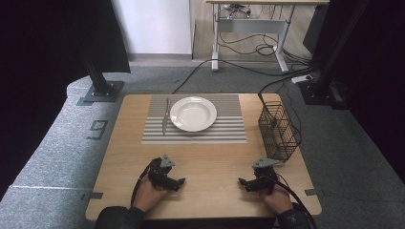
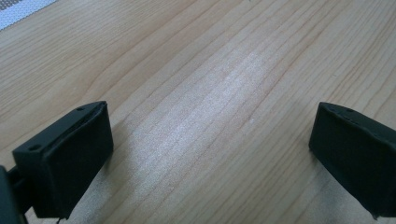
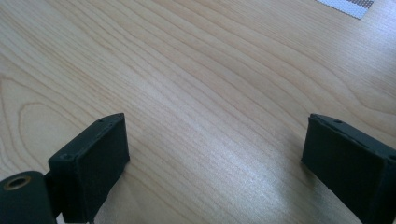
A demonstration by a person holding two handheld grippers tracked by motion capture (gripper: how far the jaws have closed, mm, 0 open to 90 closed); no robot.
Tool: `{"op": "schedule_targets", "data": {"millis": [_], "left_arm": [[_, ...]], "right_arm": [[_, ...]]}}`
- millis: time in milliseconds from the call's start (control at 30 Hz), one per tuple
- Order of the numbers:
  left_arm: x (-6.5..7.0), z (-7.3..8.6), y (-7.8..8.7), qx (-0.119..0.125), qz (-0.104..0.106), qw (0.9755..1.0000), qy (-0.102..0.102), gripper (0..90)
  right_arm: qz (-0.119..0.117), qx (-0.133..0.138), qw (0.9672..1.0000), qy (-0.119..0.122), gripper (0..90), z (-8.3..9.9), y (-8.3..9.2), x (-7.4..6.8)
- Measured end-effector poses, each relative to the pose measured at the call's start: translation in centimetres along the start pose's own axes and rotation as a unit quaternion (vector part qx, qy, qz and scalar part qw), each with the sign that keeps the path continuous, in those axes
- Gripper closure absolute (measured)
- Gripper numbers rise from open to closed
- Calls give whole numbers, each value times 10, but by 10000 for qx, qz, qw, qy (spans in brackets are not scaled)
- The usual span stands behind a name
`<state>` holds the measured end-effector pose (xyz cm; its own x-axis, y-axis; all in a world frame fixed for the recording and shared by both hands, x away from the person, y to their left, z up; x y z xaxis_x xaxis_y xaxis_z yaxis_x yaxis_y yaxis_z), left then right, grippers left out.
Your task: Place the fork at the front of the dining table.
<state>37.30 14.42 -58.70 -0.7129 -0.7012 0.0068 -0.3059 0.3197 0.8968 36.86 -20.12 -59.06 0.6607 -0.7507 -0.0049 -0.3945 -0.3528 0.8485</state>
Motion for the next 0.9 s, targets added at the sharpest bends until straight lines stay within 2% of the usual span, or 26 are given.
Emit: {"op": "schedule_targets", "data": {"millis": [467, 633, 900], "left_arm": [[1, -2, 0, -49, -6, 10000, -1, 0], [1, -2, 2, -73, -4, 10000, 27, 49], [1, -7, 11, 94, 184, 9998, 52, 51]], "right_arm": [[-53, -48, 10000, 66, 34, 0, -1, -1], [-43, -42, 10000, 60, 34, 0, 0, -1], [-36, -39, 10000, 56, 34, 1, 0, -2]]}}
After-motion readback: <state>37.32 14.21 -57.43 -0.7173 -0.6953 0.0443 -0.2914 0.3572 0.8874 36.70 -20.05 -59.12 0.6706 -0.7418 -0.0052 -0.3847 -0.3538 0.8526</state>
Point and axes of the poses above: each handheld gripper's, and its own axes: y roughly backward along the jaws, z roughly out of its underside, x roughly to its right, the point moved 5 cm from there along -y, roughly forward along the jaws, and after that the axes turned 15 degrees about -x, right-handed, at the moved point
